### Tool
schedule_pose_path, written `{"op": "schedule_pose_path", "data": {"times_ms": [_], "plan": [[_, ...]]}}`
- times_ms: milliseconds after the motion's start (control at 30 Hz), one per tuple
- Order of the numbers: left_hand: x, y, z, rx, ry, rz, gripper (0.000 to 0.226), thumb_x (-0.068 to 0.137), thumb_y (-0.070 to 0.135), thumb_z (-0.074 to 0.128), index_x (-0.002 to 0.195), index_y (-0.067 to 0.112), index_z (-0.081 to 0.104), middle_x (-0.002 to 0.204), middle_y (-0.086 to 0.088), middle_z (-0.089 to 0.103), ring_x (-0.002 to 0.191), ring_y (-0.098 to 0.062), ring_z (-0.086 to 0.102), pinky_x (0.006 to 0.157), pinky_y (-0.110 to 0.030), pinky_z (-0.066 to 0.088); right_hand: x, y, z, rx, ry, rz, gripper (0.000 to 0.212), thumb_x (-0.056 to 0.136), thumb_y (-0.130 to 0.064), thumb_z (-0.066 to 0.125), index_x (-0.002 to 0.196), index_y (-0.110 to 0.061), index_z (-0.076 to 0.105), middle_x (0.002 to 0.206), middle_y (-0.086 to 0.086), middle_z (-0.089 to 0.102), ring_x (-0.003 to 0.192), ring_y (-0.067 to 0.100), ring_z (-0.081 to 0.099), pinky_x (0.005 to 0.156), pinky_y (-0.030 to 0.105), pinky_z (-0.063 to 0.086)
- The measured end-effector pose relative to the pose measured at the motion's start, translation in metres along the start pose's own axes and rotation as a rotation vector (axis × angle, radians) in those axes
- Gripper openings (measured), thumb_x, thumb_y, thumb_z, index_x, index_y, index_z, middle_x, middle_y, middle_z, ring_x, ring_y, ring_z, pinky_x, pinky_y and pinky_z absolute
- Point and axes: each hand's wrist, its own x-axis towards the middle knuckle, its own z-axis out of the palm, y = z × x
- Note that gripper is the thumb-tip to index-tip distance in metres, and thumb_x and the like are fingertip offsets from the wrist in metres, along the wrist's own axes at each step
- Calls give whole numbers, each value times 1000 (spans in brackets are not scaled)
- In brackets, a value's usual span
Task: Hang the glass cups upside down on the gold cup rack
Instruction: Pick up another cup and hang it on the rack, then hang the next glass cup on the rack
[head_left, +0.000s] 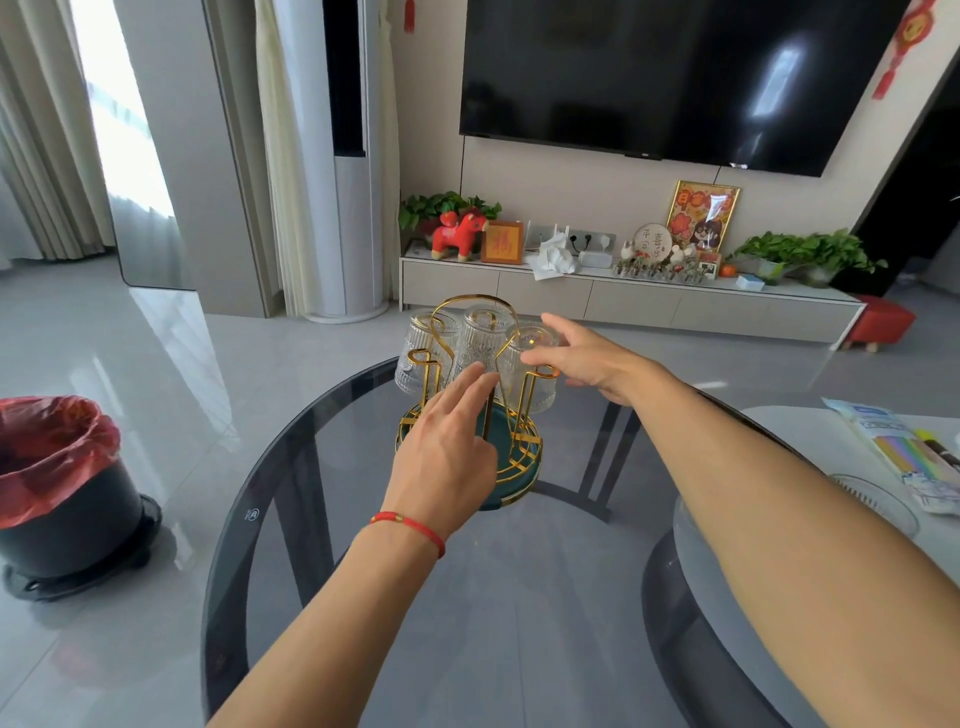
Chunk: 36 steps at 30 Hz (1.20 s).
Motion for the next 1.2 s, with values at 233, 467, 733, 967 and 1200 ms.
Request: {"op": "schedule_pose_path", "data": {"times_ms": [233,467,733,967,1200], "plan": [[-16,6,-4,63,-3,34,81,80,-3,56,153,28,41,168,4,25,149,-26,32,101,-43,52,-56,43,-46,-64,107,-10,59,97,-50,64,149,-24,54,147,0,60,134,17,56,115,42,42],[-46,34,17,81,60,164,53,74,-6,64,124,12,68,146,-15,55,129,-40,51,91,-51,56,-127,114,-100,-547,145,216,59,92,-51,68,145,-27,58,152,6,58,136,28,54,110,41,44],[-70,43,38,13,-206,125,53,81,4,64,133,17,65,140,-5,59,131,-28,49,108,-39,44,-150,122,-70,-558,121,263,81,77,-41,82,150,-33,47,141,10,49,124,30,57,104,41,48],[-64,56,33,-484,-486,-345,71,87,42,72,148,21,44,134,1,62,117,-20,64,98,-37,56,-171,78,-29,8,3,81,62,63,-40,91,119,-35,63,114,12,68,91,15,65,81,30,51],[-54,46,15,-982,-317,-523,64,78,38,84,132,12,62,98,-6,81,88,-22,78,79,-36,63,-184,51,-13,25,-212,-16,66,73,-39,87,126,-22,52,126,4,69,107,16,70,97,37,57]]}}
